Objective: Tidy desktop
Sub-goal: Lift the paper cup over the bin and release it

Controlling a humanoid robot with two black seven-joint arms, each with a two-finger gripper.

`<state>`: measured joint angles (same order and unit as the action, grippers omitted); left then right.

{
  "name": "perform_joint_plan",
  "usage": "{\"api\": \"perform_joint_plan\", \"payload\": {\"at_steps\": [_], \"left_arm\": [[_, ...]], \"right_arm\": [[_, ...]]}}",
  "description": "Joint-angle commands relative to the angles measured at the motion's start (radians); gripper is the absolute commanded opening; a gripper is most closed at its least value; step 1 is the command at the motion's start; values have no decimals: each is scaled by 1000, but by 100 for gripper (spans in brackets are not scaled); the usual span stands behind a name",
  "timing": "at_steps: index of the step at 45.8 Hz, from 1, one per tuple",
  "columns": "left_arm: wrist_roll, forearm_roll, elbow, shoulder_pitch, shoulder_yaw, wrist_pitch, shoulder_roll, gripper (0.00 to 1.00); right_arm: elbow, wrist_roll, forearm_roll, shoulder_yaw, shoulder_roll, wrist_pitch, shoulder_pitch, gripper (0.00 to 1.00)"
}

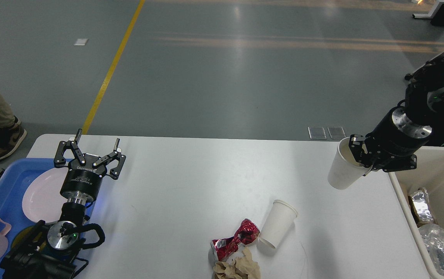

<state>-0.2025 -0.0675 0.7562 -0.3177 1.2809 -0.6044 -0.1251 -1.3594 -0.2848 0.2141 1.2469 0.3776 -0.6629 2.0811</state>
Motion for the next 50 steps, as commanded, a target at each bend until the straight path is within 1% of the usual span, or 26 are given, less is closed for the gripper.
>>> {"api": "perform_joint_plan", "payload": {"at_steps": [1,6,9,12,16,17,18,33,39,41,46,50], "left_arm": [[0,0,0,0,0,0,-1,96],[0,0,0,0,0,0,-1,96],[0,0,0,0,0,0,-1,96],[0,0,0,0,0,0,-1,96],[0,0,0,0,0,0,-1,96],[0,0,0,0,0,0,-1,96],[0,0,0,0,0,0,-1,96],[0,0,0,0,0,0,-1,96],[0,0,0,0,0,0,-1,96],[0,0,0,0,0,0,-1,96],[0,0,0,0,0,0,-1,96],[0,0,0,2,0,0,-1,96]], "right_arm": [[-150,1,-68,12,21,-29,164,0],[-277,3,-78,51,14,-27,302,0],[-320,21,-76,77,9,-27,381,0],[-337,93,-79,124,-3,-27,432,0],[-337,194,-97,206,-38,-18,444,0],[-337,214,-105,218,-46,-18,445,0],[-337,220,-110,229,-49,-18,450,0],[-328,217,-119,247,-31,-14,456,0],[-290,216,-124,327,14,-1,447,0],[-262,216,-130,358,36,12,435,0],[-155,213,-137,408,162,68,321,0],[-51,204,-173,414,266,74,214,0]]}}
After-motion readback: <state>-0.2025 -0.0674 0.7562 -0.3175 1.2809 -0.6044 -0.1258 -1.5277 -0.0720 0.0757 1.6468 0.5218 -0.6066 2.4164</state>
